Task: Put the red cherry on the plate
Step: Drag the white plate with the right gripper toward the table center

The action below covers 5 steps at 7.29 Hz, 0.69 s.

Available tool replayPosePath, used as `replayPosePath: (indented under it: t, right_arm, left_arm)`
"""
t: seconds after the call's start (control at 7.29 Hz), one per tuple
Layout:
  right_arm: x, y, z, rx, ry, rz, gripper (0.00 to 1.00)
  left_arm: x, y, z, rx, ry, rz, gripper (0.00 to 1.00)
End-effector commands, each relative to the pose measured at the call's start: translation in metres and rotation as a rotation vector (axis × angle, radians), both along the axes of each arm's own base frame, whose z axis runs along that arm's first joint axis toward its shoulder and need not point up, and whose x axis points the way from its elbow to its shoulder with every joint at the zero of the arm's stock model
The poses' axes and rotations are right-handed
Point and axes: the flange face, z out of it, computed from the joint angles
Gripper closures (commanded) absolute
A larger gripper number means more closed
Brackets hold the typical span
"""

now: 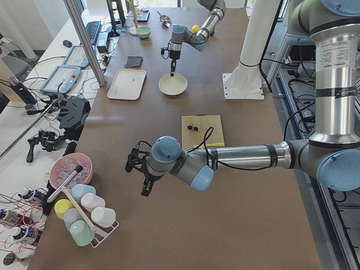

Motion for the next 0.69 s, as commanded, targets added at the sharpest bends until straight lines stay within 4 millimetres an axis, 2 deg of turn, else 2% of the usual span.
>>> replayPosePath:
  t: [0.0,0.14,0.27,0.41,0.55]
  right_arm:
    - [0.002,0.000,0.003,-0.003,0.001,0.003,0.02]
    - [0.006,-0.002,-0.001,0.001,-0.005,0.013,0.00]
    - [0.019,-0.016,-0.001,-0.003,-0.003,0.030,0.00]
    - [0.040,-0.035,0.001,-0.009,-0.005,0.037,0.00]
    - [0.071,-0.057,0.013,-0.041,-0.010,0.033,0.00]
  left_arm:
    - [0.000,-0.001,-0.004,0.016,0.002,-0.002,0.02]
    - [0.001,-0.002,-0.009,0.023,0.001,-0.002,0.02]
    - [0.002,-0.006,-0.027,-0.018,0.042,-0.066,0.02]
    - [0.022,-0.009,-0.058,-0.073,0.118,-0.134,0.02]
    - [0.054,-0.006,-0.079,-0.081,0.141,-0.110,0.02]
